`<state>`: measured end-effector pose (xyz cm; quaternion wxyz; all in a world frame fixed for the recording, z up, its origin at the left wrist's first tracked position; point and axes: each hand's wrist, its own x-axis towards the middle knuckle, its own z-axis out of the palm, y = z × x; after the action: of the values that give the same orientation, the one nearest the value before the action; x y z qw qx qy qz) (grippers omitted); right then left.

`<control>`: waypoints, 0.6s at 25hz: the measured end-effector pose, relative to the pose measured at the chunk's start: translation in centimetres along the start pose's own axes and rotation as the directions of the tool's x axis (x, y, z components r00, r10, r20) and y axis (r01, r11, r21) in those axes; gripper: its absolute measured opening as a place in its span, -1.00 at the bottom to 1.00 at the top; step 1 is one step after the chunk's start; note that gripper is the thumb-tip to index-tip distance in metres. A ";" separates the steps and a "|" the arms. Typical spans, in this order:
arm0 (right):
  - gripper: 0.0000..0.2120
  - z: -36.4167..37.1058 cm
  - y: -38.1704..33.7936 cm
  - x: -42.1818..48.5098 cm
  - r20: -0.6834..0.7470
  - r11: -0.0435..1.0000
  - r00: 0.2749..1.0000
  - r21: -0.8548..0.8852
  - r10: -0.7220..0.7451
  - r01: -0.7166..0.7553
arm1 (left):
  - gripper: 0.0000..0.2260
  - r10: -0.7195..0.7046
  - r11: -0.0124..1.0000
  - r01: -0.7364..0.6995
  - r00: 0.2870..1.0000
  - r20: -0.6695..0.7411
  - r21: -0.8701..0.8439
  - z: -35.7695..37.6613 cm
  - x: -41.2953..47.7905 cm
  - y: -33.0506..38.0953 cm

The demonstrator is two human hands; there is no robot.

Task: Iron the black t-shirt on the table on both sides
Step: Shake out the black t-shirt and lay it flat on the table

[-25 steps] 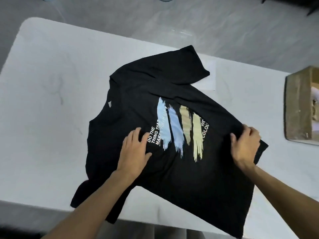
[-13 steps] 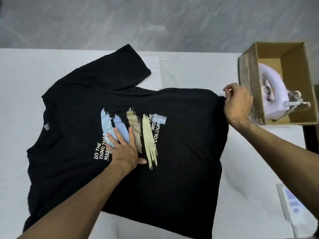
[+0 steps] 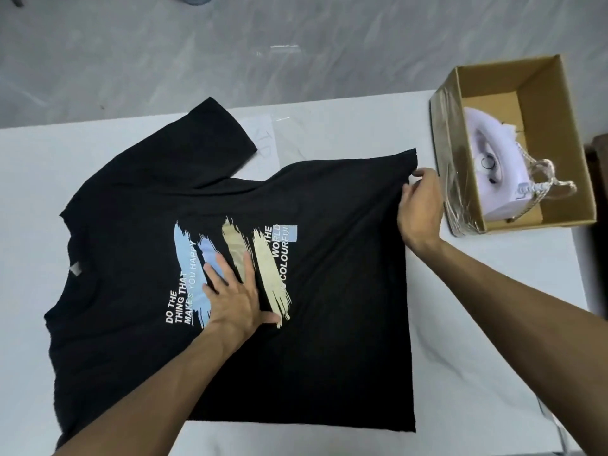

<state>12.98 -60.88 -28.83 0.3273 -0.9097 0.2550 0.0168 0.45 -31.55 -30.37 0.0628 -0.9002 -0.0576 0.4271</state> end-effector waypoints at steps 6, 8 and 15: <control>-0.39 -1.6 8.3 -16.2 0.163 0.937 0.981 -0.348 0.102 -0.039 | 0.23 0.029 0.998 -0.035 0.995 -0.099 -0.053 0.6 -0.8 -0.6; -0.40 -2.2 10.3 -21.9 0.196 0.920 0.949 -0.355 0.246 -0.166 | 0.14 0.049 0.993 -0.071 0.971 -0.232 -0.090 2.1 -2.2 -2.4; -0.67 -3.2 11.4 -25.9 0.092 0.878 0.895 -0.261 0.437 -0.402 | -0.01 0.010 0.999 -0.007 0.996 -0.088 0.037 7.8 -6.1 -8.7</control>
<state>-15.42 -58.55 -27.88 0.2237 -0.8609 0.4178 0.1849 -9.87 -23.43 -29.19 0.0800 -0.9171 -0.0430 0.3882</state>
